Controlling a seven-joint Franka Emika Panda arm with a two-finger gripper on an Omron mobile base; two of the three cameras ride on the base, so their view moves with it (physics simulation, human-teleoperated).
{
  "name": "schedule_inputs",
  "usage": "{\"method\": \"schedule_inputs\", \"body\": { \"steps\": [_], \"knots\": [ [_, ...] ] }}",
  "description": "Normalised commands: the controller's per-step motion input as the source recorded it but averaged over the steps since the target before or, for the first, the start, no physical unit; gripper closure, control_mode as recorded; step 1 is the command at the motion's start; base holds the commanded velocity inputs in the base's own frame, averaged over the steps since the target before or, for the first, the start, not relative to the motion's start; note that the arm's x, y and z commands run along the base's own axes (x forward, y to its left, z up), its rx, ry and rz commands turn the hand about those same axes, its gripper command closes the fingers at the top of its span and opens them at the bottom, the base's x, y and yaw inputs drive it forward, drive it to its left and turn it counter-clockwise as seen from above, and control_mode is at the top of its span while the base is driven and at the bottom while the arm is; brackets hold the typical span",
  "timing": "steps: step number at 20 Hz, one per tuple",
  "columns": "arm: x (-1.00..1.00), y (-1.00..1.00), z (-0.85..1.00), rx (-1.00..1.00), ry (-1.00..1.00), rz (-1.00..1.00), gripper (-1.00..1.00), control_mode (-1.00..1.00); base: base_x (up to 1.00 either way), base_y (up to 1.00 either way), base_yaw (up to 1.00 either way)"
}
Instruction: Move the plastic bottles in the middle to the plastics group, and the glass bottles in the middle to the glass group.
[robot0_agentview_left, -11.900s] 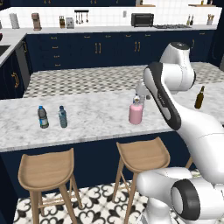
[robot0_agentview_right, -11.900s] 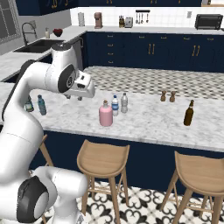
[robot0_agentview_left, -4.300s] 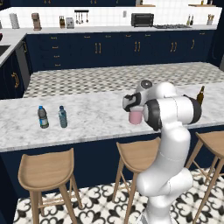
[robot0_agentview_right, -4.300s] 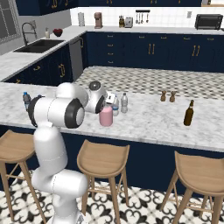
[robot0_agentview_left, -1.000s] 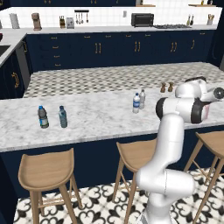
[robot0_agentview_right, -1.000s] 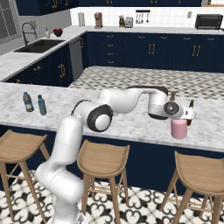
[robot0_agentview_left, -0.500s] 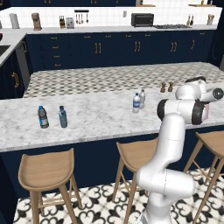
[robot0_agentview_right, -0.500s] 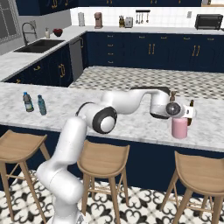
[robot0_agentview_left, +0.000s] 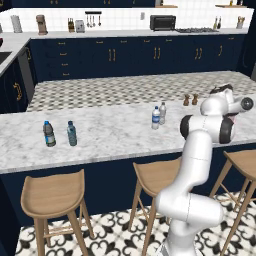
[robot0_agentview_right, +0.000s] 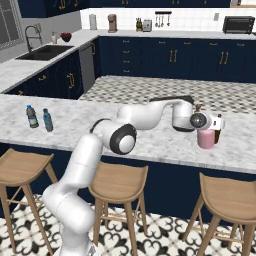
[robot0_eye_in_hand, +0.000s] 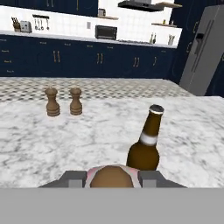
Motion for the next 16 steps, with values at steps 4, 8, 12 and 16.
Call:
{"method": "schedule_inputs", "body": {
  "steps": [4,8,12,16],
  "knots": [
    [0.0,0.0,-0.07,0.0,-0.18,0.0,1.0,-1.0,0.0,0.0,0.0],
    [0.06,0.0,-0.25,0.0,-0.03,0.0,1.0,-1.0,0.0,0.0,0.0],
    [0.03,0.0,-0.3,0.0,0.0,0.0,1.0,-1.0,0.0,0.0,0.0],
    [0.27,0.0,-0.03,0.0,-0.01,0.0,1.0,-1.0,0.0,0.0,0.0]
  ]
}}
